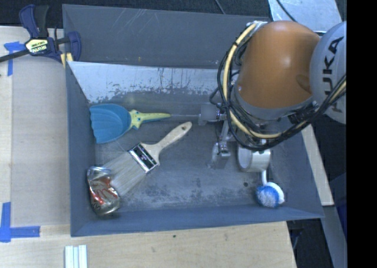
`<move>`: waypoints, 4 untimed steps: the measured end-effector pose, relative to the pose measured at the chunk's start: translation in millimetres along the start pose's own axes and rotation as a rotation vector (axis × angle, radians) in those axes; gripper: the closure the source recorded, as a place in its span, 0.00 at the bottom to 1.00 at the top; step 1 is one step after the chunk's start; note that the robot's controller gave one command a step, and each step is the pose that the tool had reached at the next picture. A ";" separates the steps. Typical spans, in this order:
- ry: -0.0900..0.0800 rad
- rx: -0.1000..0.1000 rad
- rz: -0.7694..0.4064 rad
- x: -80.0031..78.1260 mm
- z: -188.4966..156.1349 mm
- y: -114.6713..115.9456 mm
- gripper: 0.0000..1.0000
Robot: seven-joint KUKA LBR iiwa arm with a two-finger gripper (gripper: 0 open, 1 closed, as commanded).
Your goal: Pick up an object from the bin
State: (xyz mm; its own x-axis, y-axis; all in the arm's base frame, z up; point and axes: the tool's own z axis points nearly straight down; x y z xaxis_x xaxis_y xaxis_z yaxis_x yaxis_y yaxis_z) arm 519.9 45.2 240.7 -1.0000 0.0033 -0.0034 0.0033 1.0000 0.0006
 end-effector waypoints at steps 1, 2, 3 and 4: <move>0.000 0.000 0.000 0.0 0.0 0.0 0.00; -0.004 0.000 0.039 -1.9 7.7 3.3 0.00; -0.003 0.000 0.141 -8.6 25.1 0.2 0.00; -0.003 -0.002 0.145 -44.8 60.0 10.8 0.00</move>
Offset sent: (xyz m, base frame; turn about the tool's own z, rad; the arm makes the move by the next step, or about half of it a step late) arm 0.0055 0.0253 -0.0524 0.2031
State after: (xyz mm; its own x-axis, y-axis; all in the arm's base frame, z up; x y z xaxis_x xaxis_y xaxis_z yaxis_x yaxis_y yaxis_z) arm 565.0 55.8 180.9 -0.9891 0.1474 -0.0065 0.1474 0.9891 0.0032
